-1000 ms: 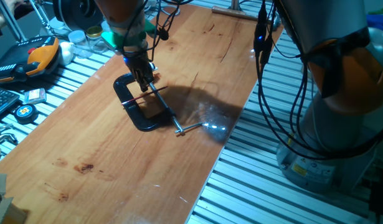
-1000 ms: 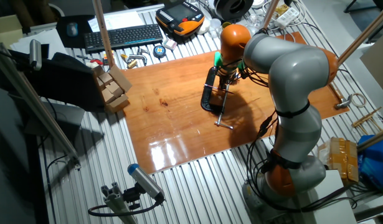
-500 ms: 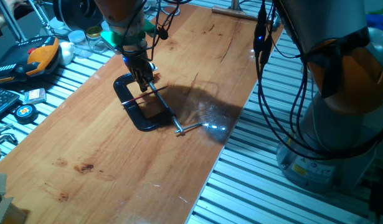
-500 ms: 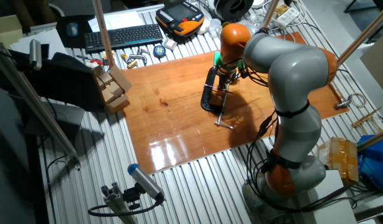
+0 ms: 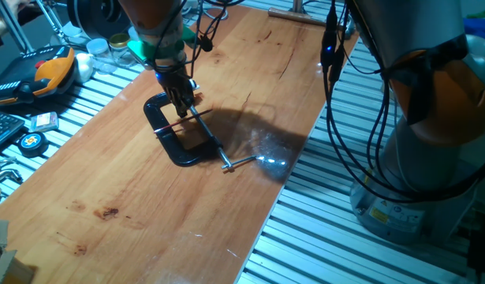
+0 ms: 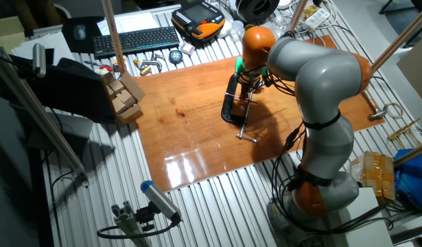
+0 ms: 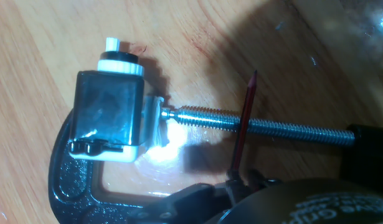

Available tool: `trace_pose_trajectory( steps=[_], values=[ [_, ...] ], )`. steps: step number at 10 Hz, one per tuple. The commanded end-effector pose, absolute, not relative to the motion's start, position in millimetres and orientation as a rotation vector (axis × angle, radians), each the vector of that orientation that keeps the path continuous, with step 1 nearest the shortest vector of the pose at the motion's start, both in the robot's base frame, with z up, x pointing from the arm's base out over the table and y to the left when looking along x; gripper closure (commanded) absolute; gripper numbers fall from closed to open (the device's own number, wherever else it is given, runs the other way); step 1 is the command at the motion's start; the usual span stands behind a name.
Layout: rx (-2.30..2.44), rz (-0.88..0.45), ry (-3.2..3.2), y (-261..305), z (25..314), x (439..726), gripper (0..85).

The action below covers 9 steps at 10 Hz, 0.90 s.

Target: Insert the pencil into the pencil sharpener

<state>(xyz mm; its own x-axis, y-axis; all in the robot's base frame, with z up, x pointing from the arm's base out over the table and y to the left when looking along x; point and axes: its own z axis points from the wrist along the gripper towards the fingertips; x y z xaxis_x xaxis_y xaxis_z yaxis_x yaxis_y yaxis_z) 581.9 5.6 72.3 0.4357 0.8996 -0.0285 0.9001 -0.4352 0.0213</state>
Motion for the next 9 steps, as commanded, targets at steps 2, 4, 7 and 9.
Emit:
trace_pose_trajectory(
  steps=[2, 4, 7, 9],
  values=[
    [2.643, -0.021, 1.633, 5, 70, 583, 51.0],
    [2.650, -0.017, 1.618, 5, 67, 583, 51.0],
    [2.648, -0.017, 1.597, 5, 64, 584, 51.0],
    [2.642, -0.020, 1.583, 5, 60, 584, 51.0]
  ],
)
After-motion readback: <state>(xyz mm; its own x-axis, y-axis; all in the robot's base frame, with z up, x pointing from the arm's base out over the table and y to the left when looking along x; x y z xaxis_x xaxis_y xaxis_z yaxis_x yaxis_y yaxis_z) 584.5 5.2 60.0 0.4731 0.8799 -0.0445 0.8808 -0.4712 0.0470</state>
